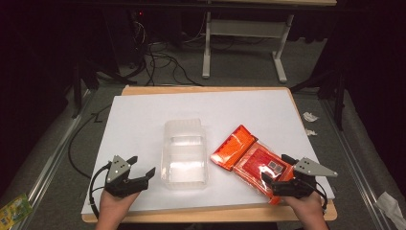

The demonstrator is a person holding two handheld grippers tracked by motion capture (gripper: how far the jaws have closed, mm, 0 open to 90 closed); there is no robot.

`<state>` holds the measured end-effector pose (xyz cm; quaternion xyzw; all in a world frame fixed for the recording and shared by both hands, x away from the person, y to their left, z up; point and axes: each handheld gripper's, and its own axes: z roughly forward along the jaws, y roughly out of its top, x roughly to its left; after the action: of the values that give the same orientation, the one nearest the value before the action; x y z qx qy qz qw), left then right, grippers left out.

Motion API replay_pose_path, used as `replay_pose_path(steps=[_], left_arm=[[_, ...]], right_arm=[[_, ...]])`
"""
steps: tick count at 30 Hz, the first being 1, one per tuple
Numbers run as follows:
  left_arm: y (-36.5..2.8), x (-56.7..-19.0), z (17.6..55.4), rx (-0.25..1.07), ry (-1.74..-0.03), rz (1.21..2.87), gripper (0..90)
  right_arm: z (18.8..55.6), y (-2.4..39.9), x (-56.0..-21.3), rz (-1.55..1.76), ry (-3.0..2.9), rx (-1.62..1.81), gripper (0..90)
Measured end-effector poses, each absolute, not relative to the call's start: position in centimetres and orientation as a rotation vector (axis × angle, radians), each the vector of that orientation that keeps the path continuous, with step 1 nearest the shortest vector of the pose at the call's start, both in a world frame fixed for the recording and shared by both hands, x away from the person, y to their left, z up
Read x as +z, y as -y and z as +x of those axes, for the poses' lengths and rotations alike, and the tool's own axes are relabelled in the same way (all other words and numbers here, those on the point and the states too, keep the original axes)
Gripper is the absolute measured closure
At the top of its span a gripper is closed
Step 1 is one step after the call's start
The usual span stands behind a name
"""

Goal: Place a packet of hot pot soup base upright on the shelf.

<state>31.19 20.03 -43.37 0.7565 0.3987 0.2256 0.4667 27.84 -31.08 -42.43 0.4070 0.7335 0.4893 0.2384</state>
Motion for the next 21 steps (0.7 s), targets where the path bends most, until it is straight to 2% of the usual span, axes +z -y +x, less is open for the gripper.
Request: replay_pose_path(steps=[14,19,21], left_arm=[[-20.3,-43.2,31.1,0.542,-0.971,1.891,12.4],[-21.3,-43.5,30.4,0.546,-0.968,1.911,14.3],[-21.7,-43.6,30.3,0.533,-0.98,1.904,15.6]], right_arm=[[27.9,32.0,-42.4,1.151,-1.986,1.337,0.3],[28.1,33.5,-42.6,1.198,-1.949,1.322,4.3],[28.2,34.3,-42.9,1.22,-1.937,1.306,8.7]])
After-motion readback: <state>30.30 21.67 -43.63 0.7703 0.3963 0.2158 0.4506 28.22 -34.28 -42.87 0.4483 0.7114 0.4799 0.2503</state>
